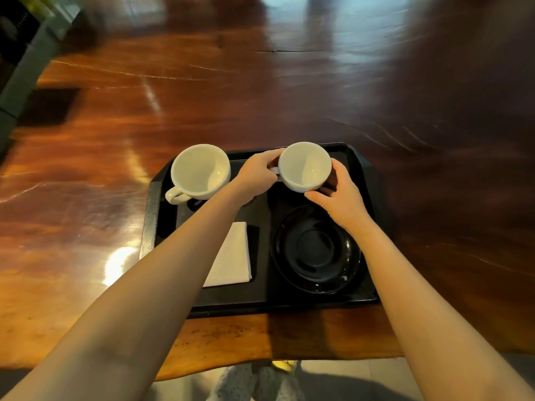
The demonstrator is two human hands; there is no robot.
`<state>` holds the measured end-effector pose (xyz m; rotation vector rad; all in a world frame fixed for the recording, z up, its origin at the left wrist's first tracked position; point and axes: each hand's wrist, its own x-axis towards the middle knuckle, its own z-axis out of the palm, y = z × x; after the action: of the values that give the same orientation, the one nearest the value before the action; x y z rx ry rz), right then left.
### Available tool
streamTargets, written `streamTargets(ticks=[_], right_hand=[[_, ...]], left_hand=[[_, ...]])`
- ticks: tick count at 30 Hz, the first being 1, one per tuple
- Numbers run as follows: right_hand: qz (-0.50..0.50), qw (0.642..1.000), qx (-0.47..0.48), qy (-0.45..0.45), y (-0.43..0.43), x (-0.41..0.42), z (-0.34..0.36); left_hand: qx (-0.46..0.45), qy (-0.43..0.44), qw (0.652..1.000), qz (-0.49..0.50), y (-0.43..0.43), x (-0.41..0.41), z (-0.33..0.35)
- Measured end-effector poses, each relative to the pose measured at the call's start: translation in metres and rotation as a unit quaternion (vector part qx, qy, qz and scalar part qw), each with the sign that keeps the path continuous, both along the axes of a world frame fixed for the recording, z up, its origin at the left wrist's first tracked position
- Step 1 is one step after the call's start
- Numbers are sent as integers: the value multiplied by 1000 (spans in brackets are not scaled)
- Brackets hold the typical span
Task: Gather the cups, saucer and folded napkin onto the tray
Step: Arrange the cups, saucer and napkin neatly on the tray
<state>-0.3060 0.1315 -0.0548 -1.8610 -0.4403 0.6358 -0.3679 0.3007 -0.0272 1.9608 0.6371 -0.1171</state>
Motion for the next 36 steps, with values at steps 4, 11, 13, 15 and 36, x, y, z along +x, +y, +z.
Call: streamTargets(ticks=[4, 11, 13, 15, 36], right_hand=[[15, 1000, -16, -5, 4, -1, -8], [26, 999, -38, -17, 4, 0, -2], [34, 998, -50, -15, 2, -2, 1], [25, 996, -82, -22, -3, -3, 9], [53, 998, 8, 39, 128, -102, 12]], left_hand=[[-5, -5, 1000, 13, 3, -5, -8], [0, 7, 1000, 27, 1, -7, 1], [-1, 18, 999, 34, 0, -12, 6], [-2, 5, 999, 43, 3, -22, 17], [84, -37, 986, 138, 103, -130, 0]])
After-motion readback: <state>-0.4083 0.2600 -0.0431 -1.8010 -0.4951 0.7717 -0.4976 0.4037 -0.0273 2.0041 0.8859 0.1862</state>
